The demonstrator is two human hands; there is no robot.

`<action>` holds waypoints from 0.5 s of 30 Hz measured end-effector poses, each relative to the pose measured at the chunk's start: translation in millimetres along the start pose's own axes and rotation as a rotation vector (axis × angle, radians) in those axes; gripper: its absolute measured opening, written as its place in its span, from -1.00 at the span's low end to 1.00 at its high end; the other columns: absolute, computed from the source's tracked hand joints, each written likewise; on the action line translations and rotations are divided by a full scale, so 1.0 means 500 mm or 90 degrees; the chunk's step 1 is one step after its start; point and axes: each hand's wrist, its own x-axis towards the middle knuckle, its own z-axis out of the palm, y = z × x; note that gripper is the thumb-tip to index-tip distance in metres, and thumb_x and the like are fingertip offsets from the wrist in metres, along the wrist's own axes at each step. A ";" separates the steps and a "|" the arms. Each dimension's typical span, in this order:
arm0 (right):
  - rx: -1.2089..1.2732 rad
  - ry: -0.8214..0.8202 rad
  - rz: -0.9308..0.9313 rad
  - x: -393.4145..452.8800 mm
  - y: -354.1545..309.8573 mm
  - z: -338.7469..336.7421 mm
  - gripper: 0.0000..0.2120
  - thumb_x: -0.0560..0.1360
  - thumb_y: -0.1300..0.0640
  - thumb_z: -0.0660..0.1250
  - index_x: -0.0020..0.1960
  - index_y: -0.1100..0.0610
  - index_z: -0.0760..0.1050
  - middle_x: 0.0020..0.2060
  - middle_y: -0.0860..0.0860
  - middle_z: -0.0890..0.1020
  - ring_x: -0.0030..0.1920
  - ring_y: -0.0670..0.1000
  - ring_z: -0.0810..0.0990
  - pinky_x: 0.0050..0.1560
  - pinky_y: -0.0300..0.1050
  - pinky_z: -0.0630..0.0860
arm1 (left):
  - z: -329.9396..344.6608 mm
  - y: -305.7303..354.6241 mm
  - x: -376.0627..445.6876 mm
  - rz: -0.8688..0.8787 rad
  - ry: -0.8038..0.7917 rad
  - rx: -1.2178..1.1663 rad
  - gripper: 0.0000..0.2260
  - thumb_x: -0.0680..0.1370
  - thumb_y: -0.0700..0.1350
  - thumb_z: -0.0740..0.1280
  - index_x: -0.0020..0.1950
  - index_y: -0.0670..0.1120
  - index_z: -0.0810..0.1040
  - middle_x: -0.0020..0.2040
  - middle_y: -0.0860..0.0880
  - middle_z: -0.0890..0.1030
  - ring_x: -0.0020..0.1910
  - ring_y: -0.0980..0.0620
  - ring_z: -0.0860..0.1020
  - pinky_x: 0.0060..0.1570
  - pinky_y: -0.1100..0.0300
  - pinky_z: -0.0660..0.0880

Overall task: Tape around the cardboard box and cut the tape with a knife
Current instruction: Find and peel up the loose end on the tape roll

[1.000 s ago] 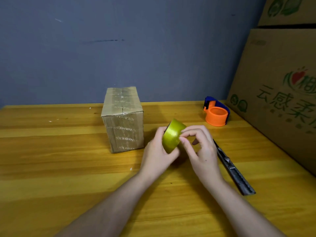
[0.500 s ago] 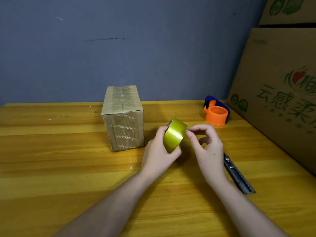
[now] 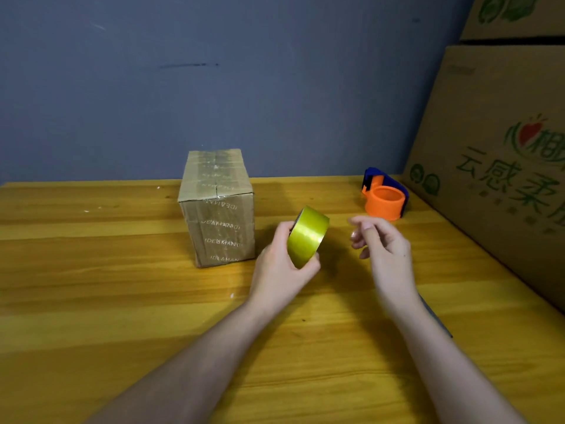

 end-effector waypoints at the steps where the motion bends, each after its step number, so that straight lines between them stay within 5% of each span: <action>1: -0.016 -0.003 0.003 0.002 0.005 0.000 -0.77 0.58 0.24 0.21 -0.08 0.00 0.58 -0.29 -0.06 0.60 -0.31 -0.23 0.53 -0.25 -0.26 0.46 | -0.001 0.000 0.000 0.001 0.002 -0.002 -0.66 0.34 0.03 0.37 0.05 0.13 0.35 -0.24 0.09 0.55 -0.25 0.00 0.50 -0.16 0.02 0.48; 8: -0.103 -0.036 -0.012 0.006 0.023 0.003 -0.85 0.45 0.24 0.41 -0.18 0.00 0.63 -0.05 -0.01 0.63 -0.08 -0.25 0.57 0.00 -0.22 0.51 | -0.003 0.001 0.000 -0.010 0.009 -0.016 -0.67 0.34 0.04 0.37 0.04 0.12 0.36 -0.22 0.08 0.57 -0.20 -0.05 0.54 -0.14 -0.01 0.50; 10: -0.132 -0.020 -0.024 0.006 0.026 0.003 -0.84 0.45 0.22 0.41 -0.21 -0.03 0.61 -0.09 0.00 0.62 -0.09 -0.28 0.56 -0.02 -0.33 0.47 | -0.003 0.000 0.000 -0.013 0.012 -0.020 -0.67 0.34 0.04 0.37 0.04 0.12 0.36 -0.22 0.11 0.56 -0.20 -0.02 0.54 -0.13 0.00 0.50; 15: -0.118 -0.029 0.031 0.008 0.040 -0.002 -0.84 0.46 0.18 0.41 -0.22 -0.06 0.59 -0.28 -0.09 0.65 -0.25 -0.05 0.56 -0.13 -0.05 0.51 | -0.003 -0.002 0.003 -0.019 0.016 -0.033 -0.66 0.34 0.04 0.38 0.05 0.09 0.38 -0.19 0.05 0.59 -0.18 -0.05 0.55 -0.10 -0.04 0.51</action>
